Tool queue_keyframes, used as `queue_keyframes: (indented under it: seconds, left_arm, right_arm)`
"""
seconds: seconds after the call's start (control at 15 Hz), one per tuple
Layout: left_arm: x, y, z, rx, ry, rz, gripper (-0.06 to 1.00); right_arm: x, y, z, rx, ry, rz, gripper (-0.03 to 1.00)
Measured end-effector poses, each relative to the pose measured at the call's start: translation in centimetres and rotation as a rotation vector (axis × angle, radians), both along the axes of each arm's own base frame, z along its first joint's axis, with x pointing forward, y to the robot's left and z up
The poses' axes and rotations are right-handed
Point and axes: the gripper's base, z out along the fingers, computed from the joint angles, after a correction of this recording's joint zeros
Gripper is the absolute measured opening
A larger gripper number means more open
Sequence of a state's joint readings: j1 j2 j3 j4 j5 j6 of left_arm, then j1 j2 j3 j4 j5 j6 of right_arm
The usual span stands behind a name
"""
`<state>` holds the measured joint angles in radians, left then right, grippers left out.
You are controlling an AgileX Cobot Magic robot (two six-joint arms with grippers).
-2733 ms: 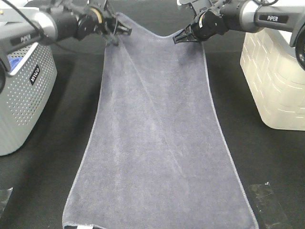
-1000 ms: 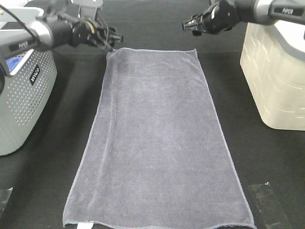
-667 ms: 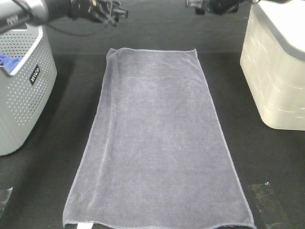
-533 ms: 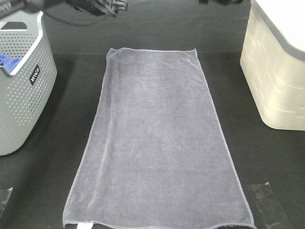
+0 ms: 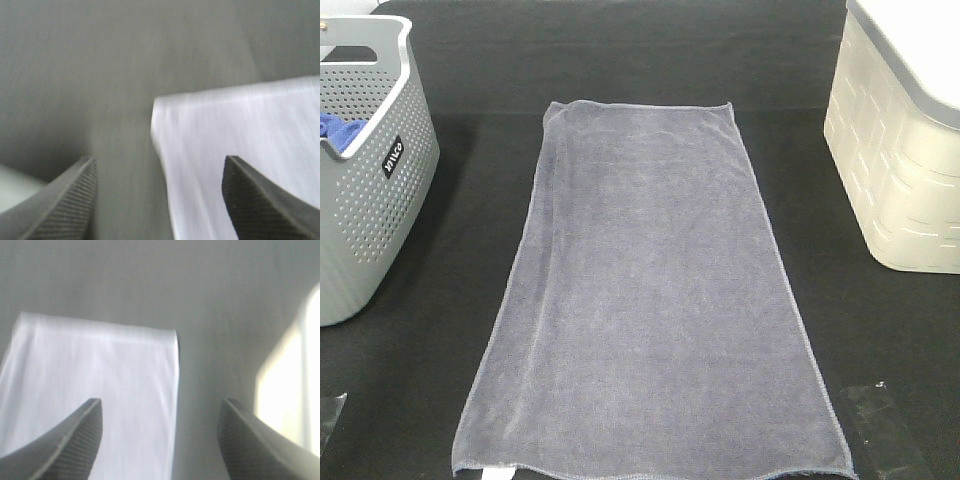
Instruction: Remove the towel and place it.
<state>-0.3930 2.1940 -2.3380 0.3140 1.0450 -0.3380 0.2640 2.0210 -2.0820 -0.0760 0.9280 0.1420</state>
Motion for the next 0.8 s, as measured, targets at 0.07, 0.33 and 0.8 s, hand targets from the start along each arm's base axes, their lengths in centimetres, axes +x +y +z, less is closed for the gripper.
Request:
queue_keyframes:
  seconds: [0.07,0.33,0.8]
  left_arm:
    - [-0.9,0.4,1.2,0.0,0.021,0.015,0.68]
    - [-3.5,1.4,4.1,-0.006,0.063,0.027,0.68]
    - [-11.1,3.7,4.9,0.001,0.205,-0.042,0.68]
  right_arm:
    - [-0.9,-0.2,0.4,-0.014,0.048,-0.002,0.63]
    - [-3.4,-1.0,1.3,-0.055,0.209,-0.014,0.63]
    - [-10.1,-2.7,1.1,-0.092,0.318,0.008,0.63]
